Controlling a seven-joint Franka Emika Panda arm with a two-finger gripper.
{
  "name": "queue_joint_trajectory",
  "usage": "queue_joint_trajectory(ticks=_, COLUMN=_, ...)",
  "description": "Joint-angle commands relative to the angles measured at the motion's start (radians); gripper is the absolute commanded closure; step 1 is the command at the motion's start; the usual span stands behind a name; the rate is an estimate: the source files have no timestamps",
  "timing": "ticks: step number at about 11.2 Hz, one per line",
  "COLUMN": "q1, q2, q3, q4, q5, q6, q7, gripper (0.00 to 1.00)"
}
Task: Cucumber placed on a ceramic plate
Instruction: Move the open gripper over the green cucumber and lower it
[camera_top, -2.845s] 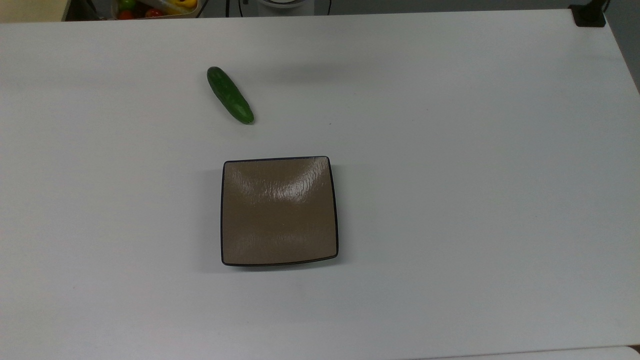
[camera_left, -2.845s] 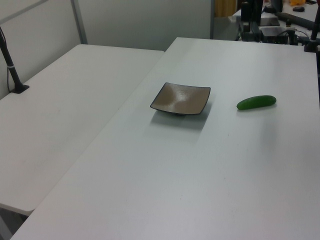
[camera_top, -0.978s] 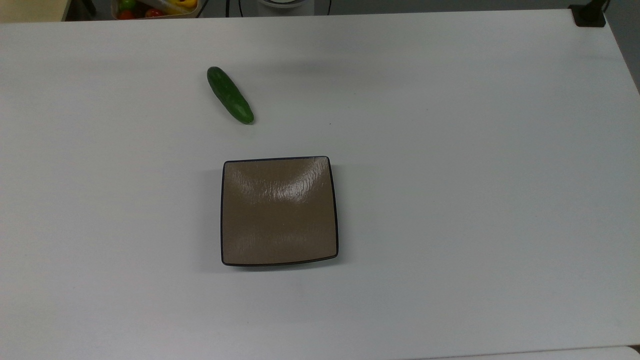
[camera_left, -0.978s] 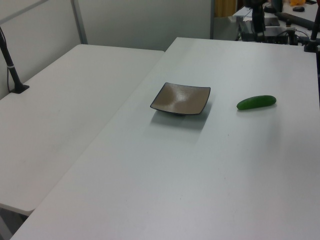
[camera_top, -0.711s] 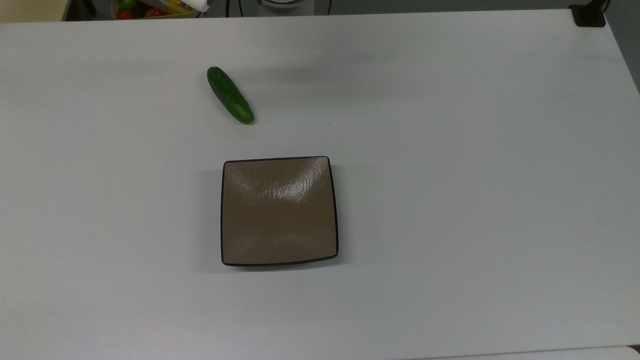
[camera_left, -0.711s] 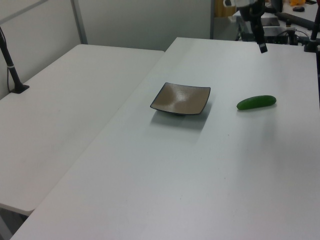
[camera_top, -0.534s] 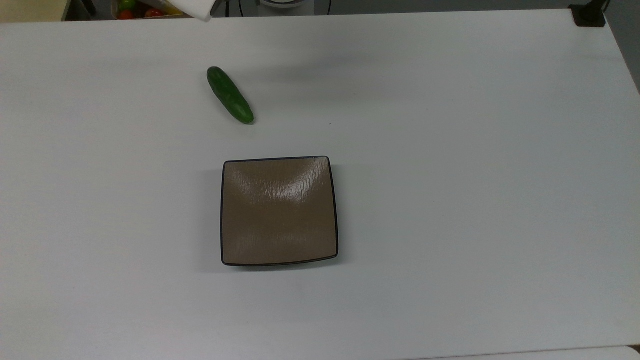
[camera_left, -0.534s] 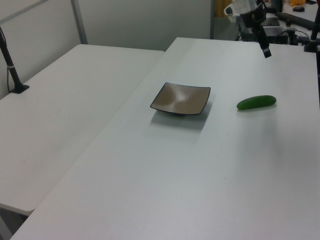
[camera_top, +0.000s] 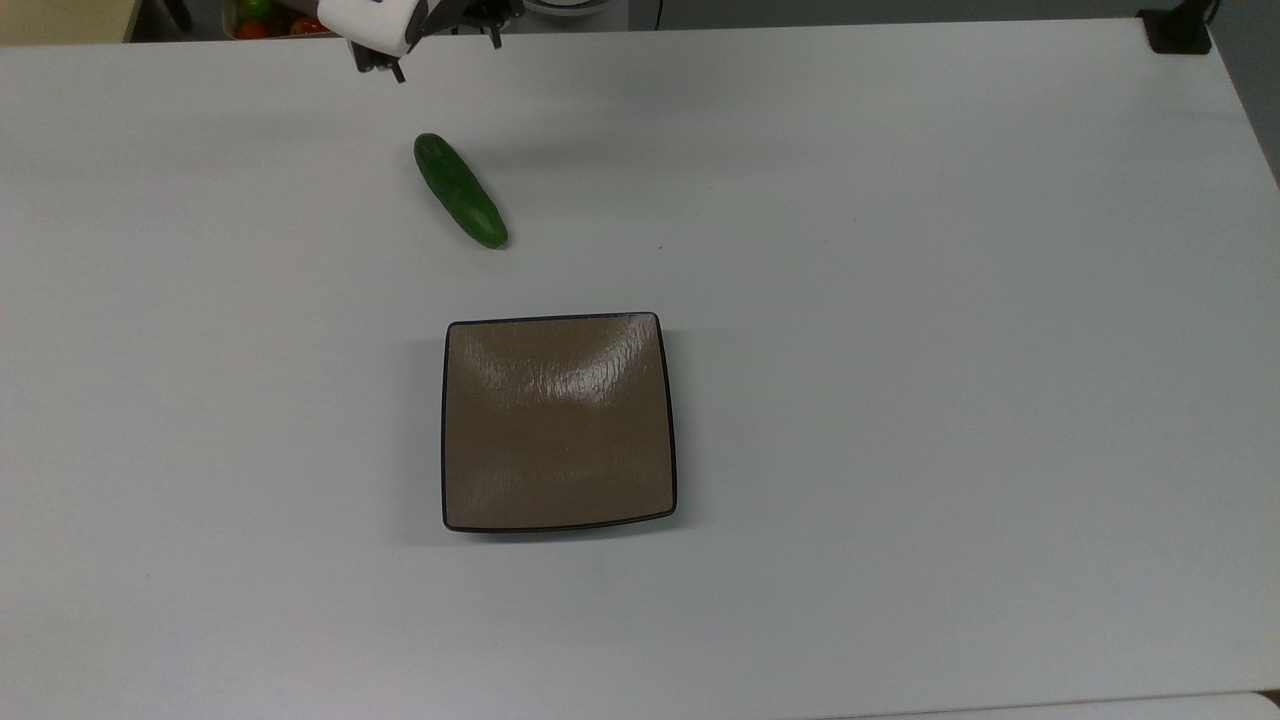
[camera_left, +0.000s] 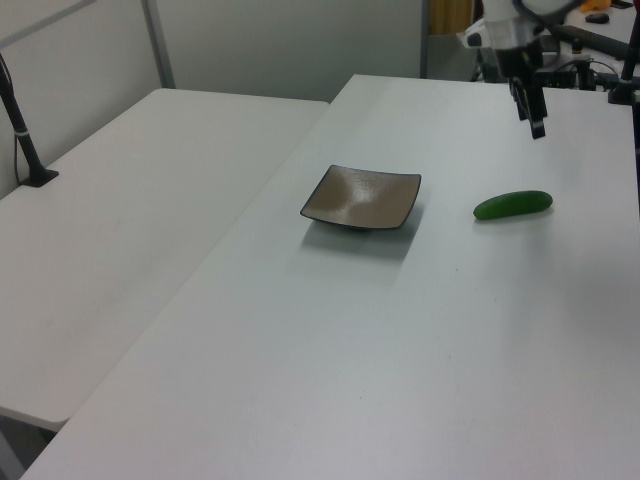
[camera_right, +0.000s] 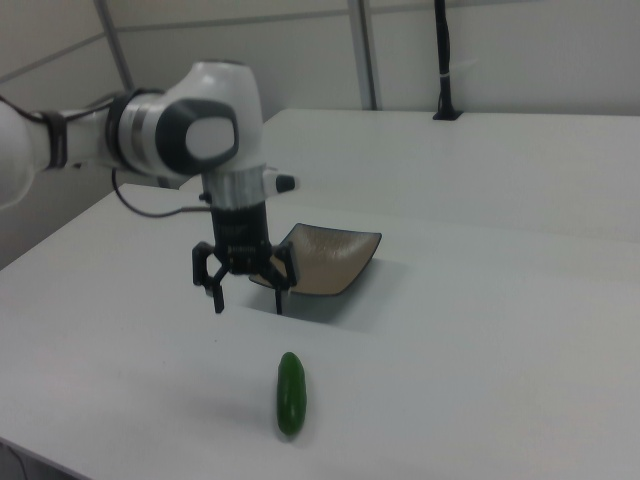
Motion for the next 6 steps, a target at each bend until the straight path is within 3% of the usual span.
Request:
queue_joint_trajectory(ticks=1, q1=-0.023, q2=-0.089, q3=0.012, q4=-0.186, q5=0.015, q6=0.191, q7=-0.01, gripper=0.0)
queue_joint_trajectory(ticks=6, q1=-0.024, q2=-0.06, q3=0.014, q4=-0.327, q5=0.009, q6=0.47, q7=-0.013, gripper=0.0)
